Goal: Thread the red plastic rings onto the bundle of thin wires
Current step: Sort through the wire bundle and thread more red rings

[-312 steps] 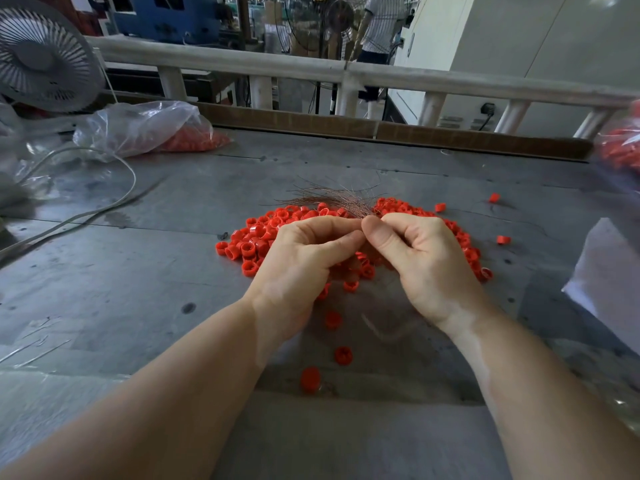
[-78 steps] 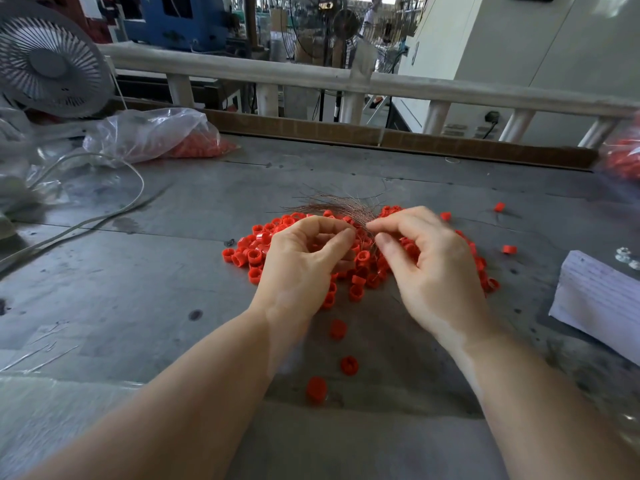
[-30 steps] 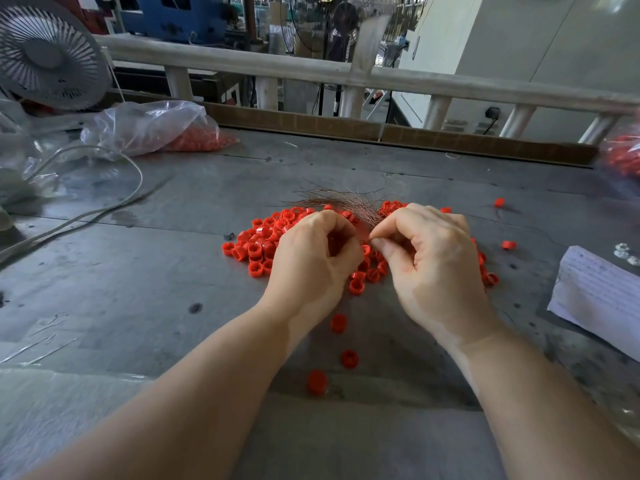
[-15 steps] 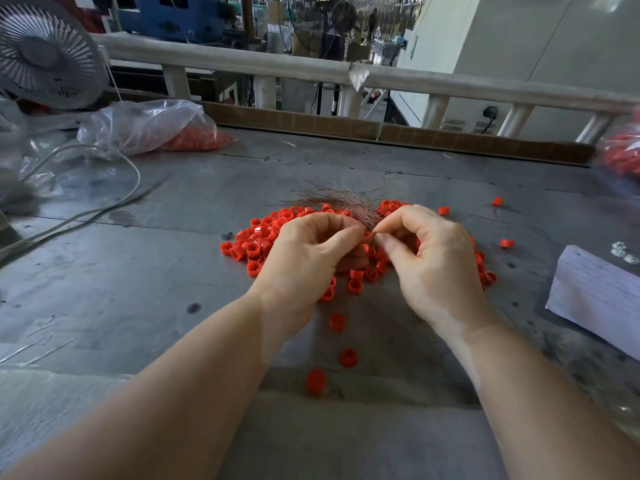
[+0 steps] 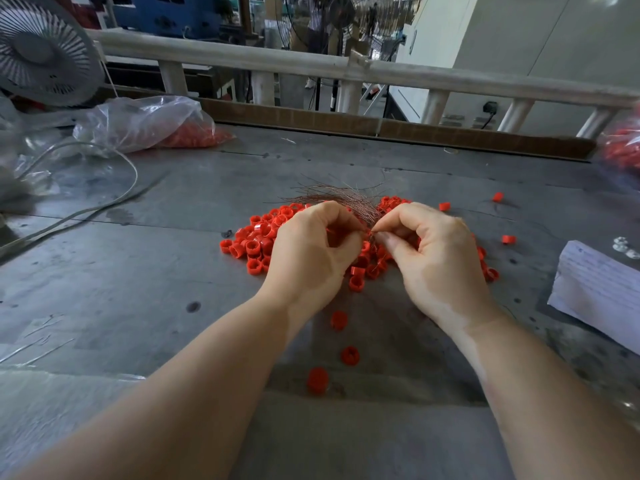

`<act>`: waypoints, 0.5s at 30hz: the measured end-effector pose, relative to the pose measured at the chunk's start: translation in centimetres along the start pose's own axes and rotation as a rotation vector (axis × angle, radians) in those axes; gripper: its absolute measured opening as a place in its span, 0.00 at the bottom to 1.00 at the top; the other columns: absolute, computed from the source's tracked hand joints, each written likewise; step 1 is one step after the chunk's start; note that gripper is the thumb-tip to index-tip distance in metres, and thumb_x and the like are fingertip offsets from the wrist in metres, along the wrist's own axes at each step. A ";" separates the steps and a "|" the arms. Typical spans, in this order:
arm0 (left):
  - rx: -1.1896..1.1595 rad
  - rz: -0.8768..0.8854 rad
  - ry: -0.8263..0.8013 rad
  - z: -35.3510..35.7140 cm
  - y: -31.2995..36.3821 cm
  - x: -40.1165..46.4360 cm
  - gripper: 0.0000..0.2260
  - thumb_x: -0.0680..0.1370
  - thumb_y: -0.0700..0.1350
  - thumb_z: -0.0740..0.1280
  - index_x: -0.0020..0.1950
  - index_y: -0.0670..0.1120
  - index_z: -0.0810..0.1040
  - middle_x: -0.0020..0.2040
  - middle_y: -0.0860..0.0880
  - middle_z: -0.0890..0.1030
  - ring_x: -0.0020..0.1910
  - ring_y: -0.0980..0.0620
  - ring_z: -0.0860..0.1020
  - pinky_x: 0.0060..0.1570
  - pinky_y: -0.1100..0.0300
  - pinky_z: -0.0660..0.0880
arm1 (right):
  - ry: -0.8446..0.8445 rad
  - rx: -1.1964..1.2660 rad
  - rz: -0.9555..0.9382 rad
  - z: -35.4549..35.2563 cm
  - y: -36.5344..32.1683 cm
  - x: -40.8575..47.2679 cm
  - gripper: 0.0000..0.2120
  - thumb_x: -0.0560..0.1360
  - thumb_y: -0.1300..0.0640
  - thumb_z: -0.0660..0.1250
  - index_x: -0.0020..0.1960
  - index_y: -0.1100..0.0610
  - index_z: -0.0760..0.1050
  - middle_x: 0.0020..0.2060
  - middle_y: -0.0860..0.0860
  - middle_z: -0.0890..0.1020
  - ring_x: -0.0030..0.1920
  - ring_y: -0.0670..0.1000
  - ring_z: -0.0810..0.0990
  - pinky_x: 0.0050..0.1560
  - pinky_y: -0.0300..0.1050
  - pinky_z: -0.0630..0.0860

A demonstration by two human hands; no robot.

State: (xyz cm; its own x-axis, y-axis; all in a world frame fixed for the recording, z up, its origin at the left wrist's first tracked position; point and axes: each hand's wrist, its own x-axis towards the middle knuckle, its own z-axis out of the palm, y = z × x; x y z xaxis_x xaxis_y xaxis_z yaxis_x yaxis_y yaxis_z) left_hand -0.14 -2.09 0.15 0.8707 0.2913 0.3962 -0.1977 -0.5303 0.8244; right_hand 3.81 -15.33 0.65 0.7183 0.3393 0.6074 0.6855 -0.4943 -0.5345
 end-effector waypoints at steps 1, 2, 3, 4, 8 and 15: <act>0.028 0.013 0.006 0.0 0.0 0.0 0.06 0.72 0.39 0.70 0.39 0.50 0.78 0.34 0.56 0.78 0.36 0.56 0.78 0.37 0.70 0.72 | -0.005 0.003 -0.009 0.0 -0.1 0.0 0.05 0.70 0.65 0.71 0.39 0.57 0.80 0.32 0.48 0.78 0.36 0.49 0.75 0.49 0.57 0.73; 0.051 0.026 0.011 -0.1 -0.1 0.0 0.06 0.72 0.39 0.70 0.39 0.49 0.78 0.34 0.56 0.78 0.36 0.56 0.77 0.36 0.72 0.70 | -0.006 0.001 -0.020 0.0 -0.1 0.0 0.04 0.70 0.66 0.71 0.39 0.57 0.80 0.32 0.49 0.78 0.36 0.49 0.75 0.49 0.58 0.73; 0.067 0.036 0.014 -0.1 -0.1 0.0 0.05 0.72 0.39 0.69 0.40 0.49 0.78 0.35 0.56 0.78 0.37 0.56 0.77 0.36 0.71 0.70 | -0.006 -0.006 -0.031 0.0 -0.1 0.1 0.04 0.69 0.66 0.71 0.39 0.58 0.80 0.32 0.50 0.79 0.37 0.50 0.76 0.49 0.59 0.73; 0.075 0.043 0.014 -0.1 -0.1 0.0 0.05 0.72 0.39 0.69 0.40 0.48 0.78 0.35 0.55 0.78 0.37 0.56 0.77 0.36 0.71 0.70 | -0.003 -0.016 -0.040 0.0 -0.1 0.1 0.05 0.69 0.66 0.71 0.39 0.58 0.80 0.32 0.50 0.79 0.37 0.51 0.76 0.49 0.59 0.73; 0.093 0.046 0.019 0.0 0.0 0.1 0.06 0.71 0.39 0.69 0.39 0.49 0.77 0.35 0.55 0.77 0.37 0.57 0.75 0.36 0.70 0.70 | 0.035 -0.072 -0.065 0.0 -0.1 0.0 0.04 0.68 0.65 0.71 0.39 0.58 0.80 0.33 0.50 0.80 0.38 0.52 0.77 0.51 0.53 0.71; 0.103 0.033 0.031 0.1 0.3 0.0 0.05 0.71 0.39 0.70 0.39 0.48 0.77 0.36 0.54 0.78 0.38 0.53 0.77 0.40 0.61 0.74 | 0.072 -0.165 -0.098 0.1 -0.3 0.0 0.04 0.68 0.65 0.72 0.37 0.57 0.80 0.32 0.48 0.80 0.37 0.53 0.77 0.49 0.48 0.66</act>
State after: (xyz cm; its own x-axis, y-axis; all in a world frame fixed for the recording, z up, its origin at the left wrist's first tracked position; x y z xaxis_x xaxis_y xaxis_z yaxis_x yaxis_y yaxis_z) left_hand -0.15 -2.30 0.38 0.8501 0.2958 0.4357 -0.1772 -0.6183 0.7657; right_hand 3.61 -15.15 0.71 0.6346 0.3375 0.6952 0.7188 -0.5882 -0.3706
